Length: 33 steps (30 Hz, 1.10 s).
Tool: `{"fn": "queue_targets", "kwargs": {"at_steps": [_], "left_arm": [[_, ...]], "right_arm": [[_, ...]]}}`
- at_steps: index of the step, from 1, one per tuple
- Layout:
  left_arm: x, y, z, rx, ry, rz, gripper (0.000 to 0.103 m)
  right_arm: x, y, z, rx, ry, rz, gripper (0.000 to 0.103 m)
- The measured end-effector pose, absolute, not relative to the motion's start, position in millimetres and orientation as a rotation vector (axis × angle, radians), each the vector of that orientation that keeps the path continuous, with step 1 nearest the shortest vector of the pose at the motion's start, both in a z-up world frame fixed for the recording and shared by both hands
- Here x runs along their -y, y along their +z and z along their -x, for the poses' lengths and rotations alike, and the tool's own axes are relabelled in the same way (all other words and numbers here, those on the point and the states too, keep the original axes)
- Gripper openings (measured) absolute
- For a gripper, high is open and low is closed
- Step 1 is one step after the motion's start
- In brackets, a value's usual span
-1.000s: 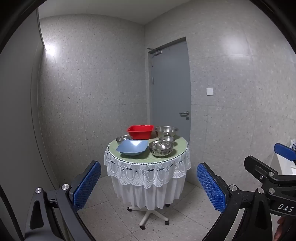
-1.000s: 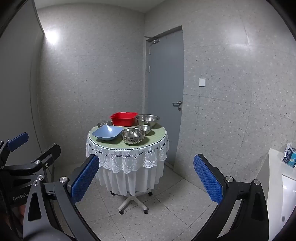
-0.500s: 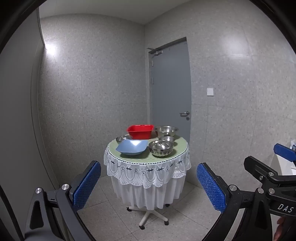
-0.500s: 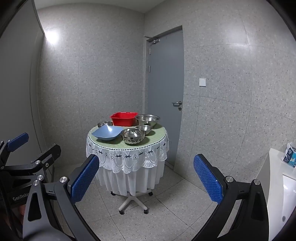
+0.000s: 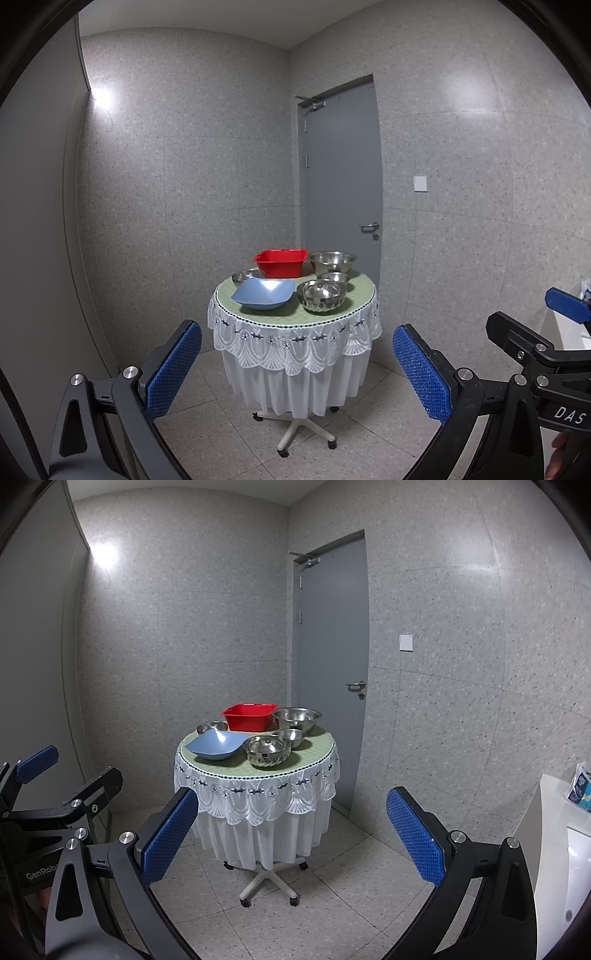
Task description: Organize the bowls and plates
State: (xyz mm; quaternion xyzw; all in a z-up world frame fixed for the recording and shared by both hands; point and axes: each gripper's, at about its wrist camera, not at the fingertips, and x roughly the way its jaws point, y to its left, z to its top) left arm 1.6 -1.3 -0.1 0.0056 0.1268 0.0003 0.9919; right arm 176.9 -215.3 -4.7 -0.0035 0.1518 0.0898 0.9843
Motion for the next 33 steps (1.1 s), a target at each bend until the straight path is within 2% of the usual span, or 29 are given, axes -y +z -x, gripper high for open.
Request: {"fn": "queue_targets", "kwargs": {"at_steps": [33], "left_arm": [[10.6, -5.3, -4.8, -0.245, 0.024, -0.024, 0.102]], "right_arm": [[222.4, -14.0, -187.4, -0.299, 0.209, -0.018, 0.103]]}}
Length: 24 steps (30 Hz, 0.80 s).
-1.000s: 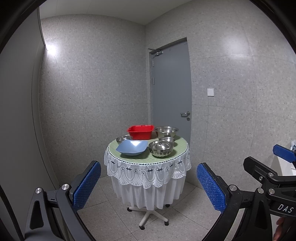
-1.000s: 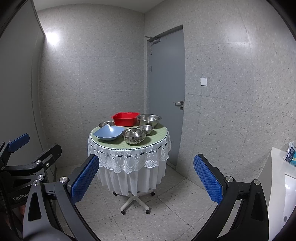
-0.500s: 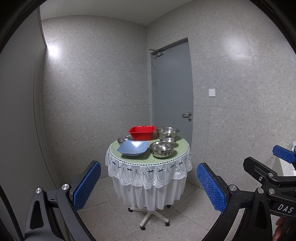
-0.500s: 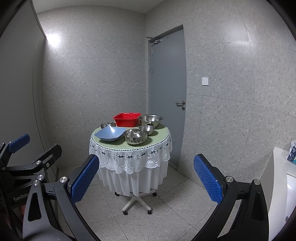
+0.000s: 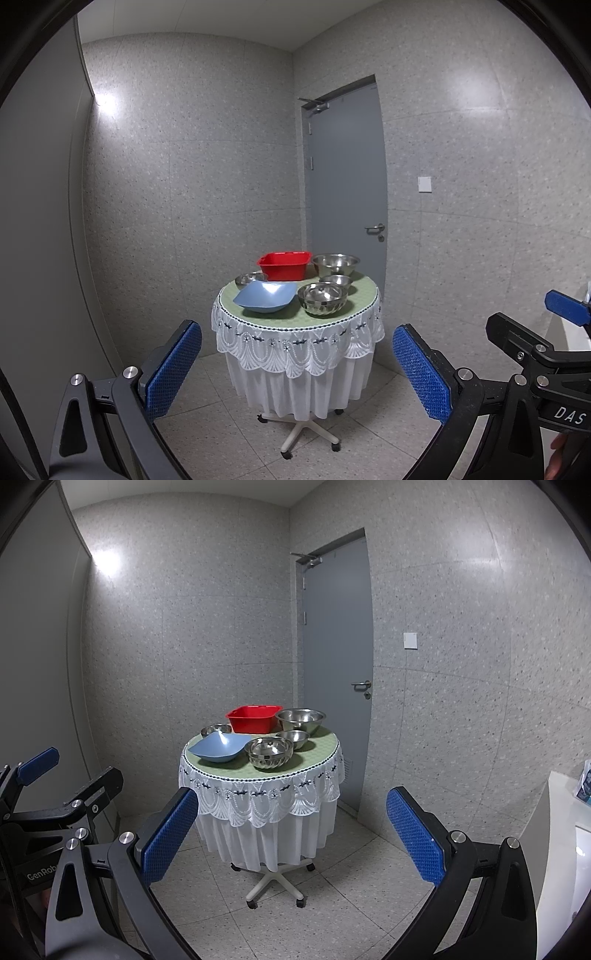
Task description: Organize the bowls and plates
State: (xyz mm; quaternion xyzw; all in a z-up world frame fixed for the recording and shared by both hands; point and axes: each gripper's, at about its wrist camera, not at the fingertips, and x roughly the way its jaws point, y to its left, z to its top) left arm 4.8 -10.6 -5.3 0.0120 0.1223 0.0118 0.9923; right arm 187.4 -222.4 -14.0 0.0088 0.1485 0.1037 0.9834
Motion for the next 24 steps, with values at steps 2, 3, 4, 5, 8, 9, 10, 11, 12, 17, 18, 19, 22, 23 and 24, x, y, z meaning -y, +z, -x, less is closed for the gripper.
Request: {"fn": "queue_targets", "kwargs": {"at_steps": [2, 3, 4, 5, 8, 9, 10, 11, 12, 17, 18, 19, 22, 23, 24], "left_arm": [[11.3, -4.7, -5.0, -0.246, 0.024, -0.024, 0.102], [11.7, -4.1, -5.5, -0.247, 0.025, -0.025, 0.102], [12.0, -3.3, -5.6, -0.247, 0.026, -0.026, 0.102], [12.4, -2.5, -5.7, -0.247, 0.026, -0.026, 0.102], [13.0, 1.2, -8.0, -0.25, 0.028, -0.027, 0.102], [13.3, 2.8, -8.9, -0.252, 0.028, -0.028, 0.102], [14.0, 3.6, -9.3, -0.253, 0.029, -0.029, 0.102], [14.8, 5.1, -10.3, -0.256, 0.031, -0.03, 0.102], [16.0, 5.7, -11.2, -0.259, 0.032, -0.03, 0.102], [20.1, 14.0, -17.1, -0.269, 0.038, -0.029, 0.102], [21.5, 14.5, -18.2, -0.269, 0.041, -0.03, 0.102], [21.9, 15.5, -20.6, -0.271, 0.042, -0.031, 0.102], [23.2, 20.2, -31.4, -0.284, 0.046, -0.039, 0.102], [23.2, 21.4, -35.6, -0.287, 0.046, -0.042, 0.102], [24.5, 22.7, -39.4, -0.291, 0.046, -0.044, 0.102]], "right_arm": [[222.6, -14.9, -186.3, -0.299, 0.21, -0.018, 0.103], [222.5, -14.7, -186.5, -0.299, 0.21, -0.018, 0.103], [222.4, -14.8, -186.6, -0.3, 0.209, -0.018, 0.103], [223.4, -14.2, -187.2, -0.301, 0.21, -0.019, 0.103], [224.4, -11.7, -189.1, -0.302, 0.211, -0.019, 0.103], [224.4, -11.0, -189.5, -0.303, 0.212, -0.019, 0.103], [224.0, -12.4, -188.9, -0.302, 0.211, -0.02, 0.103], [224.7, -11.4, -189.9, -0.304, 0.211, -0.021, 0.103], [224.4, -11.4, -190.2, -0.304, 0.209, -0.018, 0.103], [227.6, -4.1, -197.5, -0.317, 0.212, -0.023, 0.103], [227.9, -2.9, -199.0, -0.318, 0.211, -0.023, 0.103], [229.4, -0.8, -201.4, -0.322, 0.212, -0.025, 0.103], [232.3, 2.1, -209.3, -0.335, 0.216, -0.034, 0.103], [232.7, 2.9, -213.7, -0.344, 0.22, -0.04, 0.103], [231.5, 3.0, -216.6, -0.348, 0.219, -0.042, 0.103]]}}
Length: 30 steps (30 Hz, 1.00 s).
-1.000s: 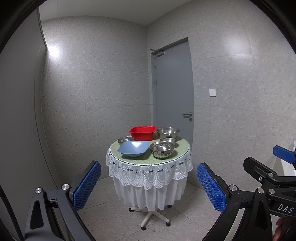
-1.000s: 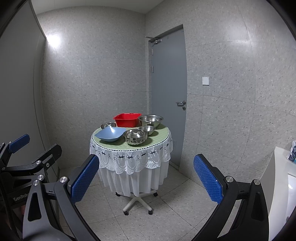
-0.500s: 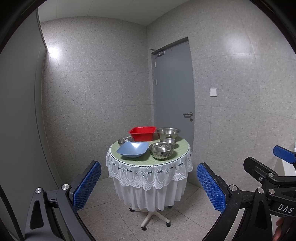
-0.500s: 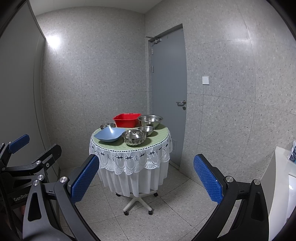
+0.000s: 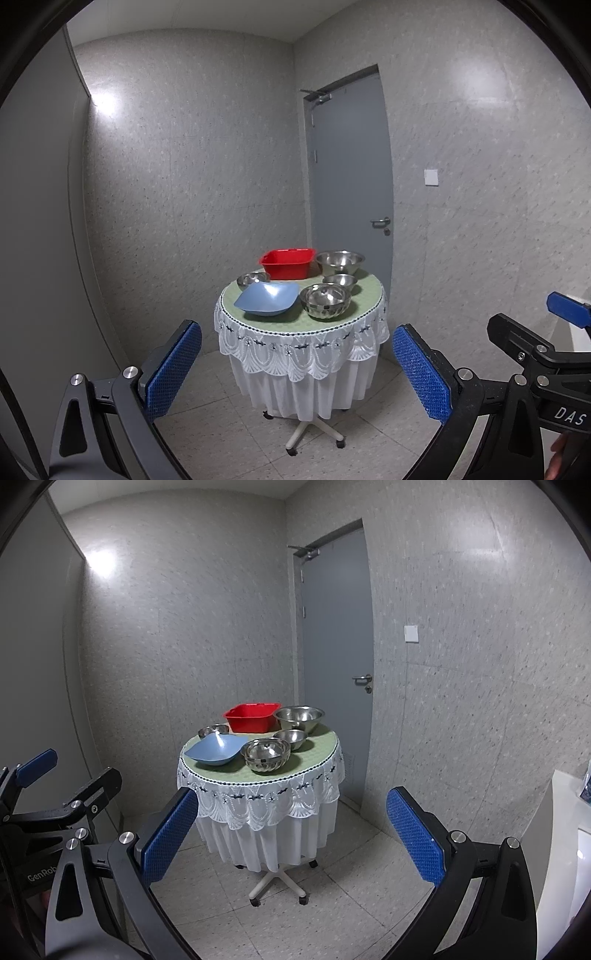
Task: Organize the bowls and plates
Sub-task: 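Move both tools toward the table and the large steel bowl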
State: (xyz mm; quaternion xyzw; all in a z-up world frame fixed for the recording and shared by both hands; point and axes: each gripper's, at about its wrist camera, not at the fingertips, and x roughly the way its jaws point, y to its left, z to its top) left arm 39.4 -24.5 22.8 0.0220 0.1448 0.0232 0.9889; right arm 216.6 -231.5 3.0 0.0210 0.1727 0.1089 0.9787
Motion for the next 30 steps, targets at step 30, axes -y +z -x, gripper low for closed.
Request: {"fn": "queue_targets", "kwargs": {"at_steps": [30], "left_arm": [[-154.8, 40.6, -343.2, -0.321, -0.08, -0.047, 0.102]], "right_arm": [[82.8, 22.2, -415.3, -0.397, 0.107, -0.072, 0.103]]}}
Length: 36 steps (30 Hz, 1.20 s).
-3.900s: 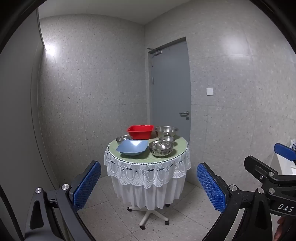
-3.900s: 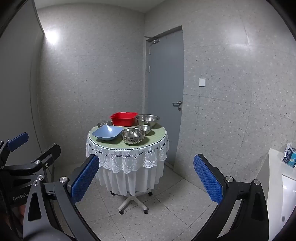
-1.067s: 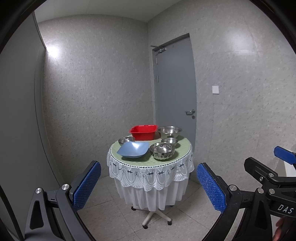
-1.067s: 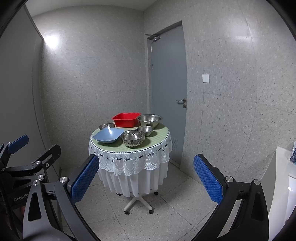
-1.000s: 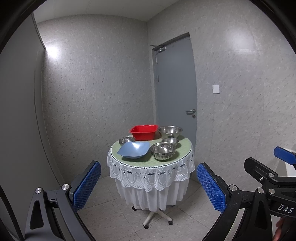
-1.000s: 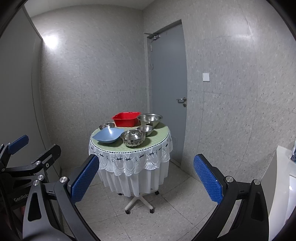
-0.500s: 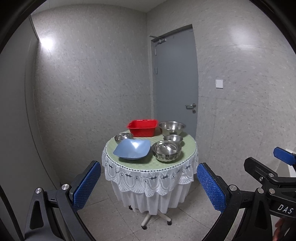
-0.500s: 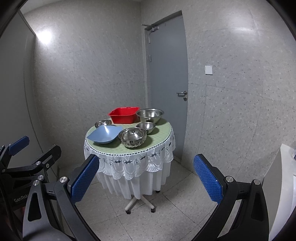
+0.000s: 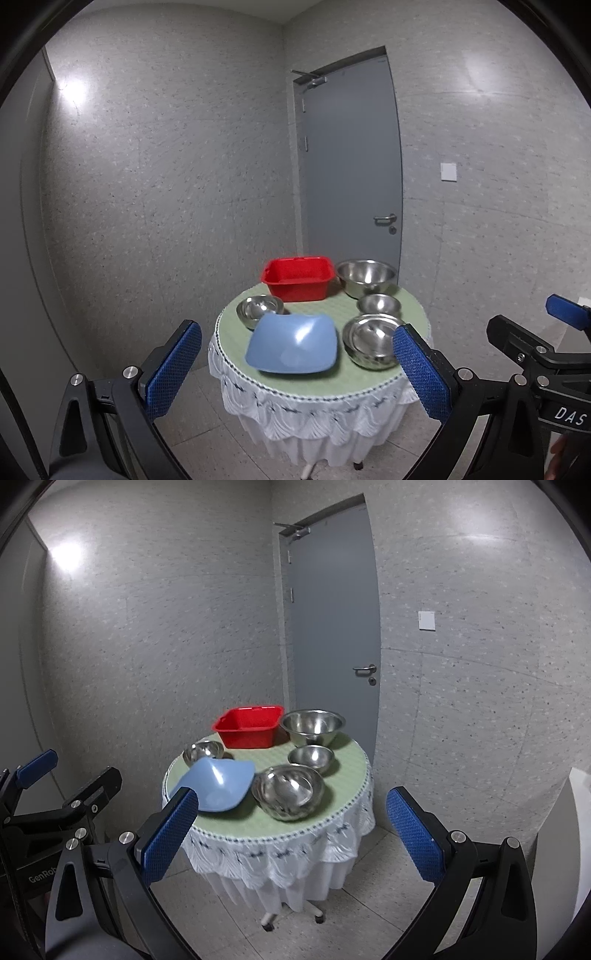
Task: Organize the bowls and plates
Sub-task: 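Move both tools toward the table and the large steel bowl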
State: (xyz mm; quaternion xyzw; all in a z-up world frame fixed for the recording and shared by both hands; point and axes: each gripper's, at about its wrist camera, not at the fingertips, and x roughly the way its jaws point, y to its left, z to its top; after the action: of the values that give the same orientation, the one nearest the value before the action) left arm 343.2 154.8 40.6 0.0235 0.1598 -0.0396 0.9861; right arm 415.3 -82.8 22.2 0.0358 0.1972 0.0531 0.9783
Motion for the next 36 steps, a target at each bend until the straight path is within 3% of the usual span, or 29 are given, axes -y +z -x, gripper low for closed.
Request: {"fn": "queue_targets", "kwargs": {"at_steps": [19, 36], "left_arm": [[-143.1, 62.2, -572.8, -0.431, -0.151, -0.031, 0.102], [-24.7, 27.1, -920.7, -0.779, -0.002, 0.112, 0.102]], "right_arm": [[82.0, 22.7, -585.2, -0.493, 0.073, -0.111, 0.103], [179.0, -53.5, -869.2, -0.797, 0.167, -0.007, 0.103]]}}
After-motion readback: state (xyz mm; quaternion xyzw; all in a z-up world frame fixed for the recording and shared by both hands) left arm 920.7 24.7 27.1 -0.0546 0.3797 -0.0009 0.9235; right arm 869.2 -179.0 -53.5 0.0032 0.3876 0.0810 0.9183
